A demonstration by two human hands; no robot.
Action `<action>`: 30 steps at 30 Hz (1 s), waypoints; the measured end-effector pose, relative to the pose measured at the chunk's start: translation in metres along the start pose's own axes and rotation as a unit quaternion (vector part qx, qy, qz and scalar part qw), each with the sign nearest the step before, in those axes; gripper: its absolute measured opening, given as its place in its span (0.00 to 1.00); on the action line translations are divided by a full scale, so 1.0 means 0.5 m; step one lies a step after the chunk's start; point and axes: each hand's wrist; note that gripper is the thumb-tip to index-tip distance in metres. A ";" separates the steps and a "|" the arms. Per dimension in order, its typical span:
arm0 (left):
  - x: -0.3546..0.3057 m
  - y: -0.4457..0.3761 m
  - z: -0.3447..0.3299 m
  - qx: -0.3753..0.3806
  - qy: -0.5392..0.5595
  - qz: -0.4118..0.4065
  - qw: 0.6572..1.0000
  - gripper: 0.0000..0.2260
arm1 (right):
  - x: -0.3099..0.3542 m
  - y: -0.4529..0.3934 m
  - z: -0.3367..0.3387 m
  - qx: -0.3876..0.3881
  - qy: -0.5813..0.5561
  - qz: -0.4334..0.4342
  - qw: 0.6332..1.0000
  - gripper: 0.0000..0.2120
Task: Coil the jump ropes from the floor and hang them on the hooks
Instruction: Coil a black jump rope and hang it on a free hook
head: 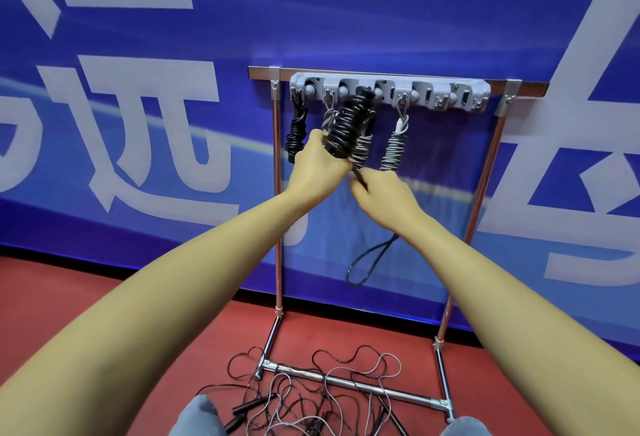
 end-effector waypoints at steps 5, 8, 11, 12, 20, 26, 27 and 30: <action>0.029 -0.028 -0.006 -0.047 -0.198 0.025 0.979 0.11 | 0.008 0.007 0.002 0.086 0.065 0.024 0.994 0.16; 0.044 -0.029 -0.011 -0.056 -0.310 0.013 0.949 0.10 | 0.016 0.016 0.001 0.119 0.068 0.044 0.990 0.17; 0.060 -0.028 -0.011 -0.063 -0.406 0.002 0.912 0.10 | 0.017 0.023 -0.004 0.137 0.074 0.067 0.986 0.16; 0.064 -0.027 -0.009 -0.062 -0.434 0.004 0.899 0.09 | 0.018 0.024 -0.006 0.139 0.080 0.081 0.984 0.15; 0.078 -0.013 0.001 -0.029 -0.639 -0.107 0.761 0.08 | 0.032 0.016 0.004 0.119 0.135 0.132 0.975 0.11; 0.079 -0.015 0.009 0.026 -0.680 -0.204 0.704 0.06 | 0.021 0.021 -0.005 0.105 0.061 0.069 0.990 0.17; 0.082 -0.015 0.010 0.032 -0.682 -0.215 0.698 0.07 | 0.019 0.022 -0.008 0.117 0.055 0.060 0.990 0.20; 0.080 -0.018 0.016 0.039 -0.682 -0.248 0.687 0.06 | 0.009 0.025 -0.020 0.171 0.025 0.042 0.984 0.21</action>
Point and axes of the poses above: each hand's wrist, its own y-axis away from the middle knuckle, its own z-axis out of the back of the hand, x = y × z, and after that the axes turned 13 degrees about z, right-handed
